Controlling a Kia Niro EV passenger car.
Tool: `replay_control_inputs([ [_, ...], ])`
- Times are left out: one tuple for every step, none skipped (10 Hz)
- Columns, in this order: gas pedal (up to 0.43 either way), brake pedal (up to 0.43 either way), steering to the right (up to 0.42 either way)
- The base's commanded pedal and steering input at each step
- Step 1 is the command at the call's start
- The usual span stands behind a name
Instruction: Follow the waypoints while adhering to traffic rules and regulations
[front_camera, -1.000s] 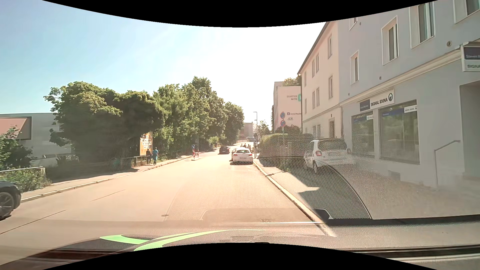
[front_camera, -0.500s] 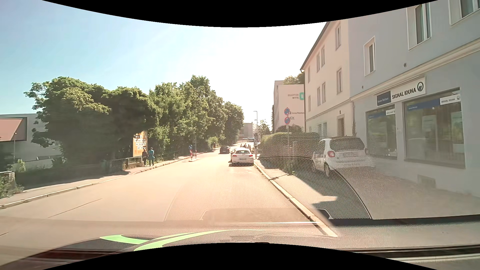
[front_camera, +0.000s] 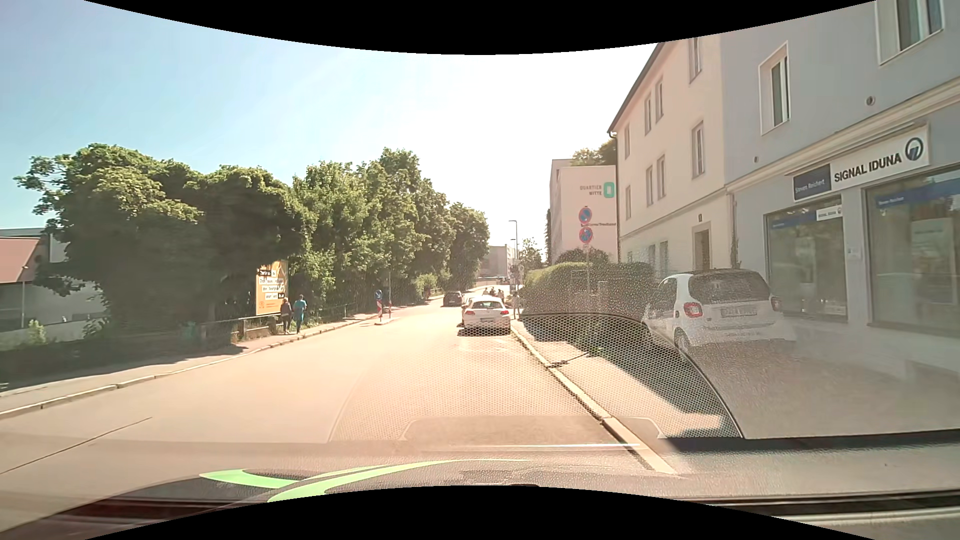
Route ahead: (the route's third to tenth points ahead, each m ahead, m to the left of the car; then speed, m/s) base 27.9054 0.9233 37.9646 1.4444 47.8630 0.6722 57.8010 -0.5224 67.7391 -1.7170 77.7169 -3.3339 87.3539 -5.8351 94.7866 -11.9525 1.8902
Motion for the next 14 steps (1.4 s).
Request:
replay_control_inputs([
  [0.0, 0.262, -0.023],
  [0.0, 0.262, -0.024],
  [0.0, 0.262, -0.027],
  [0.0, 0.256, -0.028],
  [0.0, 0.262, -0.028],
  [0.0, 0.262, -0.028],
  [0.0, 0.262, -0.028],
  [0.0, 0.262, -0.024],
  [0.0, 0.262, -0.02],
  [0.0, 0.262, -0.019],
  [0.0, 0.268, -0.017],
  [0.0, 0.268, -0.016],
  [0.0, 0.268, -0.015],
  [0.0, 0.268, -0.015],
])
